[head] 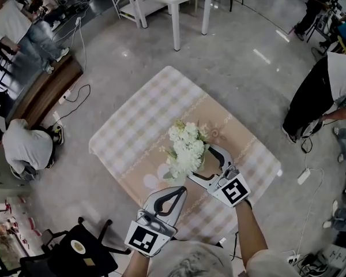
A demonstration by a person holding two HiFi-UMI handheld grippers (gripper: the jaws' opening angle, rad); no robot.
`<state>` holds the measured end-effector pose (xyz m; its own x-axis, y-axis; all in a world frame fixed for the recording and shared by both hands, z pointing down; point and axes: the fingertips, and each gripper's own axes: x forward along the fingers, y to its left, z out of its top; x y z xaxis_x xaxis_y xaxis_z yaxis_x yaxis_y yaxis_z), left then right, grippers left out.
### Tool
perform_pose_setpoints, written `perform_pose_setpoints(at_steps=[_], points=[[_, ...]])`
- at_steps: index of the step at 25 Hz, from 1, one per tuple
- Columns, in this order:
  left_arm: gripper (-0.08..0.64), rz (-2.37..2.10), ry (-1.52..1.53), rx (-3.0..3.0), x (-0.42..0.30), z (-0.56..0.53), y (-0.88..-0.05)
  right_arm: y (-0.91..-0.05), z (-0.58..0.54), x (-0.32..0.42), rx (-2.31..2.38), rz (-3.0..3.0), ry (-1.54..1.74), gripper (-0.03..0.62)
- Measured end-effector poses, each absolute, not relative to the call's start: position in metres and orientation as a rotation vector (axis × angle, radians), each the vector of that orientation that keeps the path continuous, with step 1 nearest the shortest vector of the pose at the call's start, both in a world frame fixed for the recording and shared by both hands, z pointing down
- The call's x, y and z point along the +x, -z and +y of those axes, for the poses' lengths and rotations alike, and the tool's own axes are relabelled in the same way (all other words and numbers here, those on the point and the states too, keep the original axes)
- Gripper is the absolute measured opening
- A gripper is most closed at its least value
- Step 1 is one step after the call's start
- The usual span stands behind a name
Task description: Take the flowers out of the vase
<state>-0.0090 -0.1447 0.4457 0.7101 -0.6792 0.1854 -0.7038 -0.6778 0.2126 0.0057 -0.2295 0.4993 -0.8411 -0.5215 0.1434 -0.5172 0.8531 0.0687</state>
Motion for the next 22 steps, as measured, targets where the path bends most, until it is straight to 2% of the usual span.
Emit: perform_pose_setpoints(at_steps=[17,18,20,22], points=[[0.009,-1.079,-0.136,2.638,-0.007,-0.149,-0.454,-0.483,-0.224,0.012,0.81,-2.998,-0.004,0.387],[0.009,-1.077,-0.133,2.638,-0.007,-0.149,-0.454,-0.481,-0.223,0.014,0.823,-3.005,-0.004,0.362],[0.009,-1.077,-0.132,2.635,-0.006,-0.149,-0.454,-0.479,-0.222,0.016,0.85,-3.007,0.0,0.238],[0.009,-1.078,-0.135,2.633,-0.007,-0.149,-0.455,-0.478,-0.223,0.018,0.875,-3.001,-0.002,0.15]])
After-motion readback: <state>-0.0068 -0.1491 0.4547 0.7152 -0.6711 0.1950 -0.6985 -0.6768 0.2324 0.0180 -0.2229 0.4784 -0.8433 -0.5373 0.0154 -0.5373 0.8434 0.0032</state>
